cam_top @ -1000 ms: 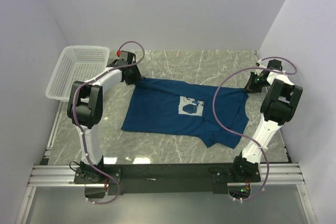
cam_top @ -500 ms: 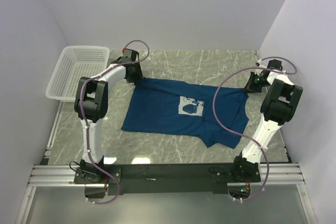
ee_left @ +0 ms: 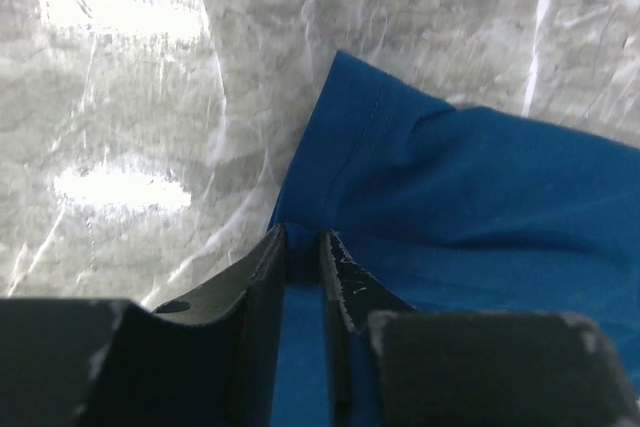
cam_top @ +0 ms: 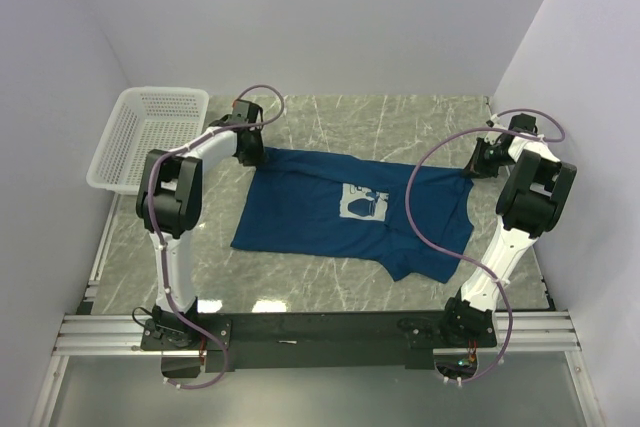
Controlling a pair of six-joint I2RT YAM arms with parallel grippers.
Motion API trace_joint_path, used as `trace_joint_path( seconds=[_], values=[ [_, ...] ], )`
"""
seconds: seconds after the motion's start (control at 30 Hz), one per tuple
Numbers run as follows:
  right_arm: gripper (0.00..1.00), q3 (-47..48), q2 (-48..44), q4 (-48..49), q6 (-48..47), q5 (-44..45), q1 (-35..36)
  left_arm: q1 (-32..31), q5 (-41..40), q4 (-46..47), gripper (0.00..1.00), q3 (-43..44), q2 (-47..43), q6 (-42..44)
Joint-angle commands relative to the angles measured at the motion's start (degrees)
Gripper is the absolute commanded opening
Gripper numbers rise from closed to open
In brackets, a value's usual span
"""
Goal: Fold and stack the t-shirts
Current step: Fold the tshirt
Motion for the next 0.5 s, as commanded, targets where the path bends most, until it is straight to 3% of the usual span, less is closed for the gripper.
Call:
trace_joint_path(
  seconds=[0.0, 0.23, 0.47],
  values=[
    [0.0, 2.2, -0.4, -0.6, -0.6, -1.0, -0.6, -0.2, 0.1, -0.6, 0.25, -0.9, -4.0, 1.3],
    [0.0, 3.3, -0.5, -1.6, -0.7, -1.2, -0.6, 0.8, -0.9, -1.2, 0.26, -3.0, -3.0, 1.5],
    [0.0, 5.4, -0.1, -2.7, -0.6, -1.2, -0.6, 1.8, -1.1, -0.4, 0.35, -5.0, -3.9, 1.7]
  ],
)
